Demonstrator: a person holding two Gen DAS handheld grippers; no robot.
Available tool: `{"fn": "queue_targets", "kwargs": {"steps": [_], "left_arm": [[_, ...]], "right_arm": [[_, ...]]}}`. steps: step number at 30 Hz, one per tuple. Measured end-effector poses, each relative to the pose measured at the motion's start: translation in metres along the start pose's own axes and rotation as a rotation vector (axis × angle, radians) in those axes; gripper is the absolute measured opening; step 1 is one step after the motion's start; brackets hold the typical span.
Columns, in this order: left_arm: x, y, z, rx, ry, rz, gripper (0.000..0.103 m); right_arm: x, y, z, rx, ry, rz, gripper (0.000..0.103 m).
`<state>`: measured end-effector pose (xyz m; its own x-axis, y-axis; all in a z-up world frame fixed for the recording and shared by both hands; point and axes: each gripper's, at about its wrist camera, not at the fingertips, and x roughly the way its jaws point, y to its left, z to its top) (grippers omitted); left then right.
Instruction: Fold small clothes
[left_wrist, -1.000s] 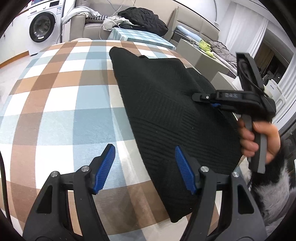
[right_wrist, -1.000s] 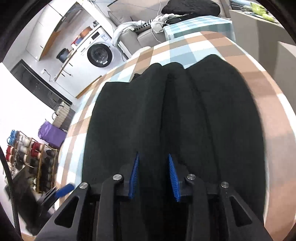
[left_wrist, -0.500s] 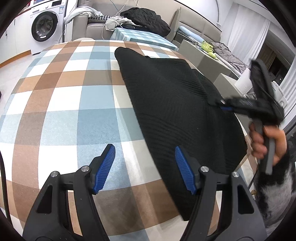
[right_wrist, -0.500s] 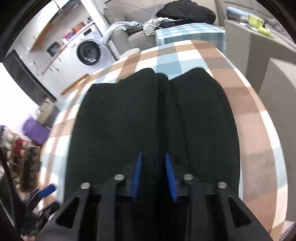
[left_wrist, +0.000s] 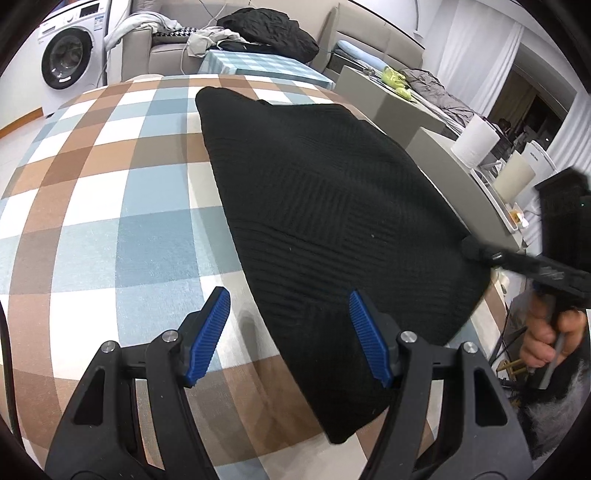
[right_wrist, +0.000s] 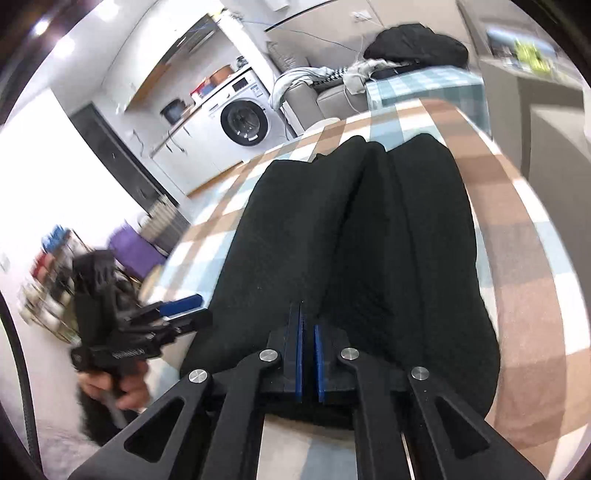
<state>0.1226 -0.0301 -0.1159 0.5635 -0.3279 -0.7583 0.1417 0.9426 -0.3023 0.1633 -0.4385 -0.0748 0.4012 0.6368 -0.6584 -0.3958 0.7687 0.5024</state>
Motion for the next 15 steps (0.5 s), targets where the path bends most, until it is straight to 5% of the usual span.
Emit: {"fn": "queue_targets", "kwargs": {"steps": [3, 8, 15], "left_arm": [[-0.002, -0.002, -0.003, 0.011, 0.01, 0.0, 0.065], [-0.008, -0.013, -0.015, 0.063, 0.032, -0.043, 0.065], [-0.007, -0.026, -0.039, 0.153, 0.104, -0.019, 0.065]], "right_arm": [[0.02, -0.021, -0.012, 0.073, 0.085, -0.065, 0.005], [0.019, -0.019, -0.015, 0.075, 0.08, -0.069, 0.018], [0.021, -0.016, -0.012, 0.006, 0.076, -0.087, 0.015]]}}
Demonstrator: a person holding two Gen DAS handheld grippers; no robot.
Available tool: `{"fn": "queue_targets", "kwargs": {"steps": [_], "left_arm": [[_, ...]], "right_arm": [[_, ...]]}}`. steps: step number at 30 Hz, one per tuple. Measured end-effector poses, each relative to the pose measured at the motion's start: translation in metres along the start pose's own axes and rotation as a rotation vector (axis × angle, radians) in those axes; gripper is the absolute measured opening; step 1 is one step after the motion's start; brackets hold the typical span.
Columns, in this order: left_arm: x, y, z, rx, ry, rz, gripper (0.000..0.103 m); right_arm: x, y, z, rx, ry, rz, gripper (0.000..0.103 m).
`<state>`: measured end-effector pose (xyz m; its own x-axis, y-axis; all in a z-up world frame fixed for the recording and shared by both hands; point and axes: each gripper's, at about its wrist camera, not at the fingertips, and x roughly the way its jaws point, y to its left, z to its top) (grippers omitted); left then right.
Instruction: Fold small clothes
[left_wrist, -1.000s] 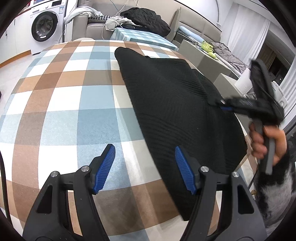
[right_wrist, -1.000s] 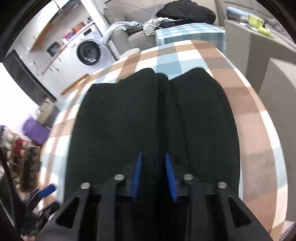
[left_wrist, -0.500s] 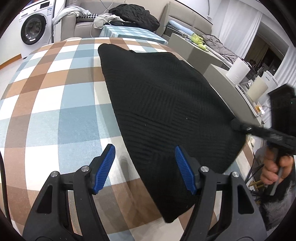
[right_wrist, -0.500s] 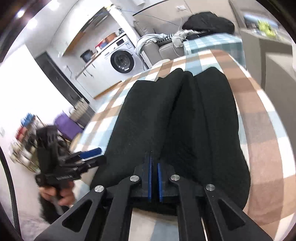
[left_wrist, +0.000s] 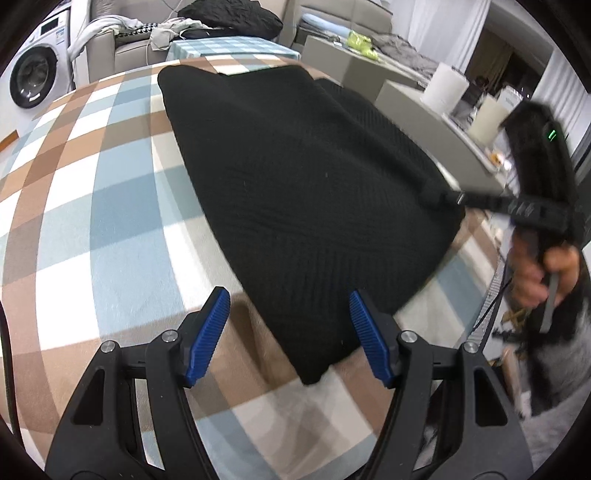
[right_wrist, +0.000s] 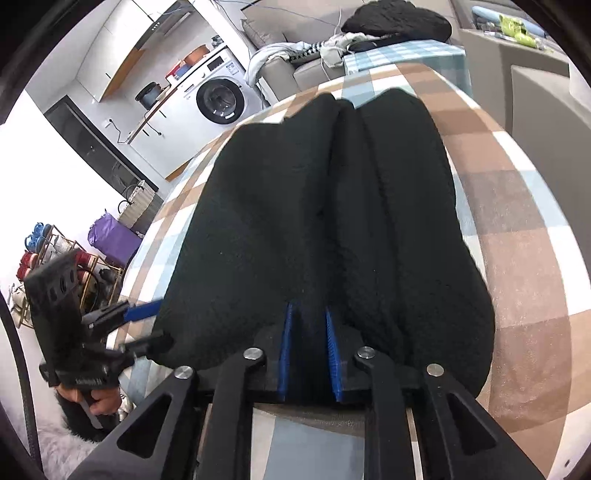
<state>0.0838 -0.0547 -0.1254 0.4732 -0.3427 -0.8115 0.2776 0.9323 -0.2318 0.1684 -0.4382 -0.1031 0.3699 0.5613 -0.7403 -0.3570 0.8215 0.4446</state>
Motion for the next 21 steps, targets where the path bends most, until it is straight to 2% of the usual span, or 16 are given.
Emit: {"fn": "queue_targets", "kwargs": {"steps": [2, 4, 6, 8, 11, 13, 16, 18, 21], "left_arm": [[0.0, 0.001, -0.004, 0.006, 0.008, 0.007, 0.065], [-0.003, 0.005, -0.004, -0.004, -0.002, -0.005, 0.065], [-0.005, 0.014, 0.002, -0.046, -0.024, -0.019, 0.065], [-0.002, 0.023, 0.011, -0.088, -0.04, -0.011, 0.065], [0.005, 0.036, 0.024, -0.166, -0.071, 0.02, 0.065], [0.012, 0.044, 0.034, -0.204, -0.086, 0.026, 0.065], [0.023, 0.052, 0.046, -0.237, -0.093, 0.023, 0.065], [0.028, 0.057, 0.055, -0.265, -0.108, 0.024, 0.065], [0.037, 0.062, 0.069, -0.294, -0.124, 0.016, 0.065]], "right_arm": [[-0.012, 0.01, 0.001, -0.068, -0.046, 0.017, 0.013], [-0.014, 0.015, 0.0, -0.107, -0.032, -0.036, 0.014], [-0.011, 0.01, 0.0, -0.09, -0.007, -0.057, 0.022], [-0.013, 0.005, 0.002, -0.064, -0.024, -0.072, 0.038], [-0.022, -0.004, 0.005, -0.013, -0.064, -0.068, 0.042], [-0.021, -0.009, 0.009, -0.002, -0.083, -0.104, 0.044], [-0.015, -0.018, 0.012, 0.03, -0.055, -0.124, 0.045], [-0.018, -0.019, 0.014, 0.033, -0.077, -0.133, 0.045], [-0.026, -0.02, 0.018, 0.031, -0.122, -0.143, 0.059]]}}
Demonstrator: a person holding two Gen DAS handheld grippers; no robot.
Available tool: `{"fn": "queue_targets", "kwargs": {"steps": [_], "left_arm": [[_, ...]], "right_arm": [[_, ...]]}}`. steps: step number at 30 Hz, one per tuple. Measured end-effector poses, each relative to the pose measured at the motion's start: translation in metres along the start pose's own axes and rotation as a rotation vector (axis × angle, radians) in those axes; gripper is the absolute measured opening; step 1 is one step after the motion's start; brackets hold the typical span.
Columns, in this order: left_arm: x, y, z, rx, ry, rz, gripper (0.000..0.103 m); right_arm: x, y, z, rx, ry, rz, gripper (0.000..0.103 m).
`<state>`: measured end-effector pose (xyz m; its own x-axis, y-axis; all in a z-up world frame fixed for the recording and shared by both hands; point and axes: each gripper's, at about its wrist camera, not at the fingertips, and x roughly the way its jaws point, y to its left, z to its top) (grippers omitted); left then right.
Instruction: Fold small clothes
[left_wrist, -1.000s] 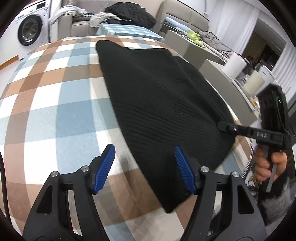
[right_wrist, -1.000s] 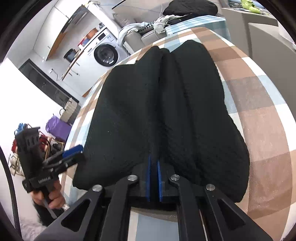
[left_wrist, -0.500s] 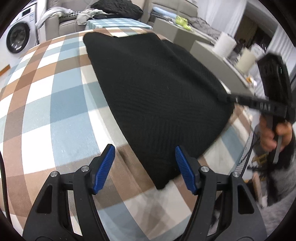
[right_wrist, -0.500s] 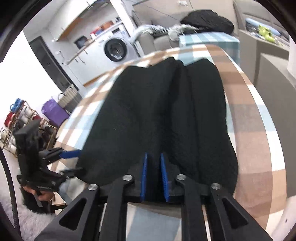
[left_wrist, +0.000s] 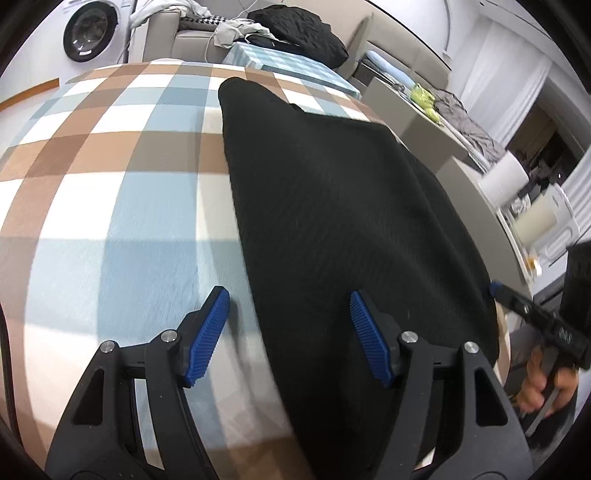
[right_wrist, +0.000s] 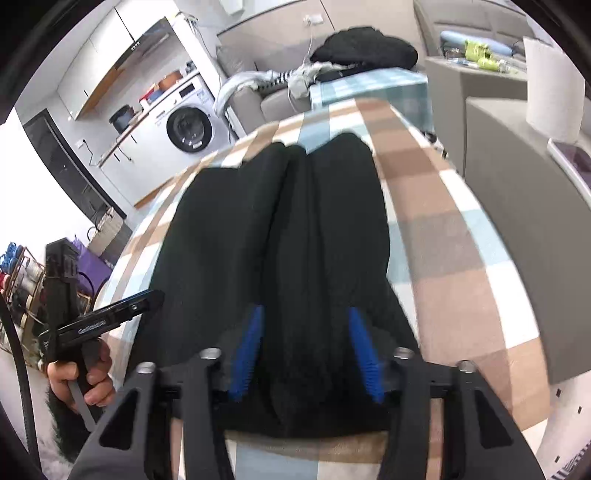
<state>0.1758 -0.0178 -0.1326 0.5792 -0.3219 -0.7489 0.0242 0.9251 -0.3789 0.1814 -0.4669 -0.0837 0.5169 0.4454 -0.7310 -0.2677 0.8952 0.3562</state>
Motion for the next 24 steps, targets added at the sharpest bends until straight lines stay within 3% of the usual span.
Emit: {"fn": "queue_targets", "kwargs": {"steps": [3, 5, 6, 9, 12, 24], "left_arm": [[0.01, -0.001, 0.012, -0.022, -0.002, -0.02, 0.065], [0.015, -0.003, 0.018, -0.035, -0.001, -0.022, 0.059], [0.016, -0.004, 0.018, -0.041, -0.002, -0.013, 0.055], [0.017, -0.009, 0.017, -0.022, -0.016, 0.013, 0.026], [0.016, -0.012, 0.018, 0.005, -0.022, 0.045, 0.016], [-0.014, 0.023, 0.007, -0.019, -0.061, 0.063, 0.013]], "right_arm": [[0.006, -0.001, 0.006, -0.001, 0.01, 0.018, 0.06], [0.012, 0.0, 0.01, -0.01, 0.02, 0.02, 0.06], [0.013, 0.001, 0.011, -0.012, 0.024, 0.023, 0.06], [0.015, 0.003, 0.011, -0.015, 0.026, 0.023, 0.06], [0.013, 0.003, 0.008, -0.012, 0.027, 0.024, 0.06], [0.01, 0.003, 0.01, -0.006, 0.019, -0.007, 0.06]]}}
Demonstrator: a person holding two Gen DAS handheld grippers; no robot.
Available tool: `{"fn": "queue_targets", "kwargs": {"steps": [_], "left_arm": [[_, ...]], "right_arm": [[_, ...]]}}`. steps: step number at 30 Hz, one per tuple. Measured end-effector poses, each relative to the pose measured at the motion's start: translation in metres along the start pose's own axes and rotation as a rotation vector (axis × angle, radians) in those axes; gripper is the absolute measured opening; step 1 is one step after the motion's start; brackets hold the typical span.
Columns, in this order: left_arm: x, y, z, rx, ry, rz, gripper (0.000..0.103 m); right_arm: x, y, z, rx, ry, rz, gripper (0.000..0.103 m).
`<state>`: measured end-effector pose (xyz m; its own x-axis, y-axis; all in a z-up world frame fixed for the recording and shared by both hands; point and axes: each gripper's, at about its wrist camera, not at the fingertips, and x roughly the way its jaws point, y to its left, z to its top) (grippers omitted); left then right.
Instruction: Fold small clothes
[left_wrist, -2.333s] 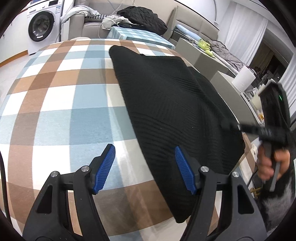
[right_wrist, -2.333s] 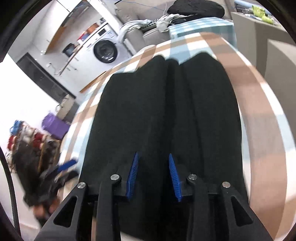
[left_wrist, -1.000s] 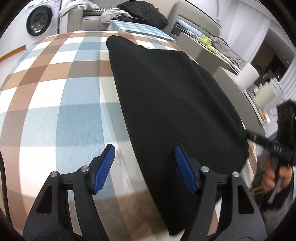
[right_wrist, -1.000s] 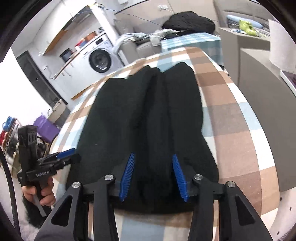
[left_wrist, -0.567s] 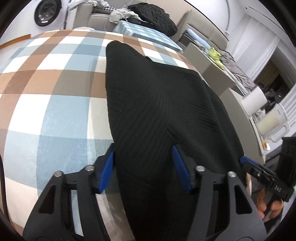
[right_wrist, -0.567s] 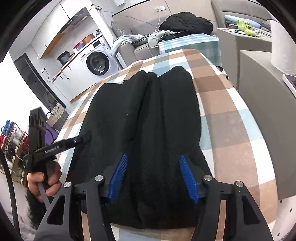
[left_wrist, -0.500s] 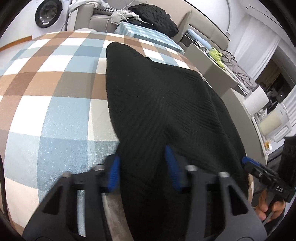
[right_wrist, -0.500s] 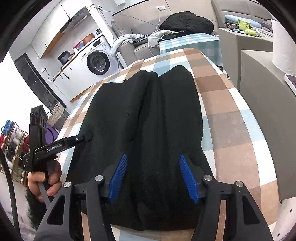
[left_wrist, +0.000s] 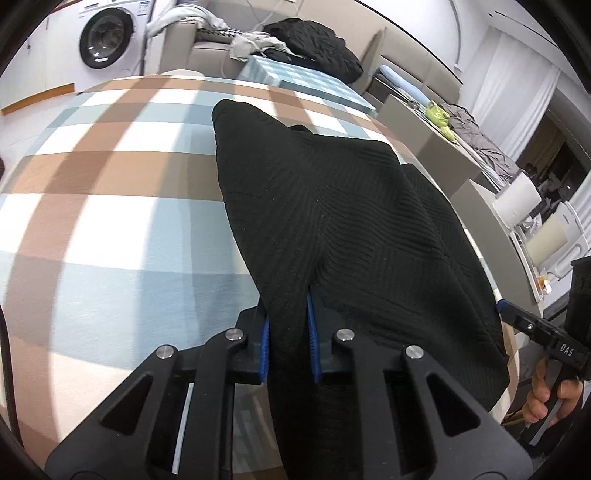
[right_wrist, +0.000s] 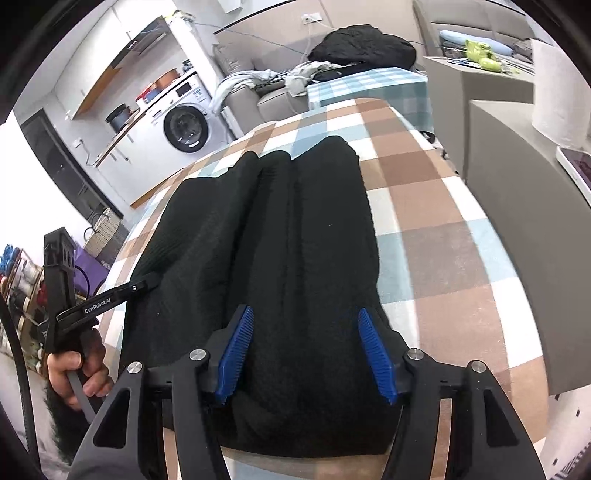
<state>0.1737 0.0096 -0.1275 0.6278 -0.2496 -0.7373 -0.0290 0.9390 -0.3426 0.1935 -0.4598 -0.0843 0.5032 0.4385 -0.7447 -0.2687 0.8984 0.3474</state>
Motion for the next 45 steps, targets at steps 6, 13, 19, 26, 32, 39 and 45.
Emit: {"fn": "queue_targets", "kwargs": {"steps": [6, 13, 19, 26, 32, 39, 45], "left_arm": [[-0.027, 0.049, -0.001, -0.04, -0.032, 0.071, 0.014], [-0.048, 0.074, -0.002, -0.108, -0.034, 0.096, 0.022], [-0.073, 0.072, -0.011, -0.113, -0.081, 0.102, 0.053], [-0.083, 0.053, -0.019, -0.082, -0.086, 0.093, 0.058], [-0.083, 0.041, -0.027, -0.059, -0.064, 0.08, 0.058], [-0.076, 0.027, -0.029, -0.024, -0.05, 0.072, 0.058], [-0.076, 0.03, -0.034, -0.036, -0.041, 0.071, 0.058]], "right_arm": [[0.007, 0.025, 0.002, -0.051, 0.017, 0.044, 0.06], [0.025, 0.065, 0.002, -0.107, 0.038, 0.114, 0.06], [0.043, 0.099, 0.01, -0.153, 0.063, 0.22, 0.06], [0.104, 0.135, 0.006, -0.239, 0.215, 0.245, 0.017], [0.074, 0.133, 0.017, -0.228, 0.091, 0.343, 0.005], [0.102, 0.106, 0.008, -0.152, 0.169, 0.208, 0.009], [0.075, 0.1, -0.008, -0.182, 0.142, 0.407, 0.05]]}}
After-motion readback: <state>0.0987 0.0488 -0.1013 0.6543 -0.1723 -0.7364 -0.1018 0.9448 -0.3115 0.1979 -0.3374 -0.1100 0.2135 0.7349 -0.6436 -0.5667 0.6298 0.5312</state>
